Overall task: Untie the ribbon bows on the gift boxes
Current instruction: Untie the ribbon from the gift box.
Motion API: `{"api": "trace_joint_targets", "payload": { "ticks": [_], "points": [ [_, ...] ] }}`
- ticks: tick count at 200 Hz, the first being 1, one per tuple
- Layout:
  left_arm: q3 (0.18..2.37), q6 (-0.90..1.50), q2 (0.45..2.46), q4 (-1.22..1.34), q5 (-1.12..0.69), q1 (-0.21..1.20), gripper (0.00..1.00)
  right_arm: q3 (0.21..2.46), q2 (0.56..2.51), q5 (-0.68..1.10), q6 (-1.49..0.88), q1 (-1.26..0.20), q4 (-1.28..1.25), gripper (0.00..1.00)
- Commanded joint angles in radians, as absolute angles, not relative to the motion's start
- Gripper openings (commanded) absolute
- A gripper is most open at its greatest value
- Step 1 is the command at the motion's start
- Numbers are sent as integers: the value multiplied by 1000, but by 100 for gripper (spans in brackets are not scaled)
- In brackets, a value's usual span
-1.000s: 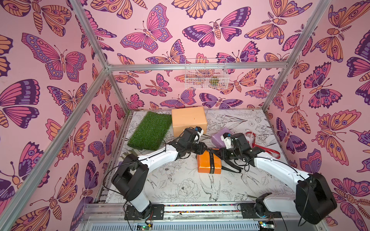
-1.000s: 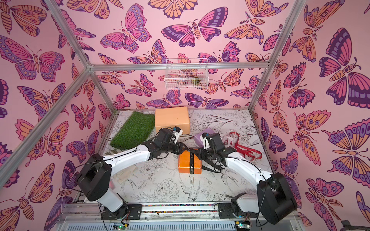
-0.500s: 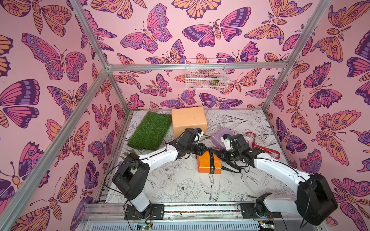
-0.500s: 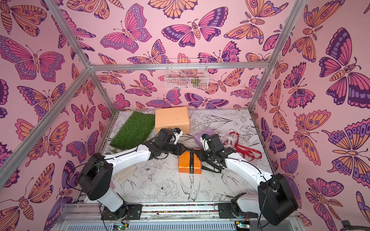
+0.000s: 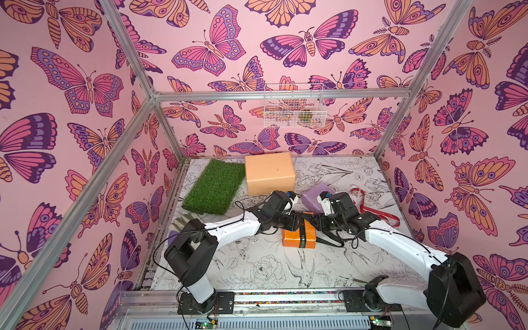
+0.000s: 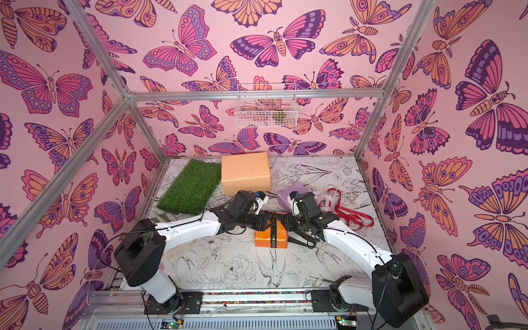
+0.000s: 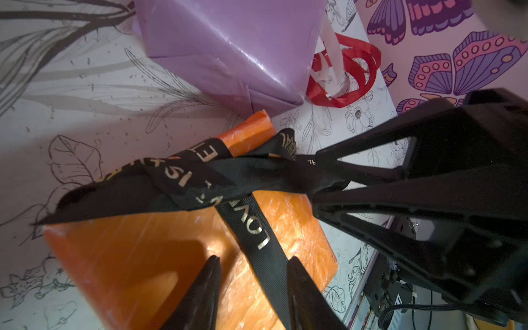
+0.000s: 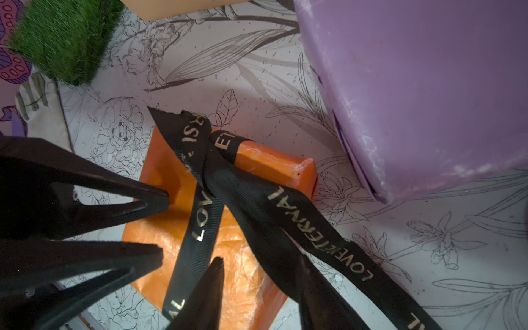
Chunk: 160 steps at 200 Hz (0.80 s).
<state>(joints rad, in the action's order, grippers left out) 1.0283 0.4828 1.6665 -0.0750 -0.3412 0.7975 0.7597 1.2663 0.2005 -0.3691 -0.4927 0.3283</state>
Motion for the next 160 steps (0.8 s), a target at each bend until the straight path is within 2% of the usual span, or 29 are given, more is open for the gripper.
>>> {"api": "trace_joint_targets", "payload": {
  "ticks": [1, 12, 25, 50, 66, 119, 139, 160],
  "points": [
    [998, 501, 1677, -59, -349, 804, 41, 744, 1298, 200, -375, -497, 310, 47],
    [991, 503, 1679, -57, -344, 805, 41, 745, 1309, 199, -377, -497, 302, 44],
    [987, 504, 1684, -56, -339, 805, 41, 747, 1315, 202, -377, -497, 300, 28],
    [982, 508, 1703, -55, -330, 805, 41, 747, 1298, 198, -387, -497, 318, 6],
    [979, 518, 1716, -55, -321, 805, 41, 744, 1261, 174, -396, -497, 356, 0],
    [973, 546, 1731, -57, -283, 804, 40, 672, 1010, -44, -492, -440, 583, 0],
    [974, 546, 1728, -58, -282, 804, 40, 608, 895, -104, -526, -308, 627, 0],
    [978, 547, 1720, -61, -286, 804, 40, 549, 812, -39, -525, -121, 606, 0]
  ]
}}
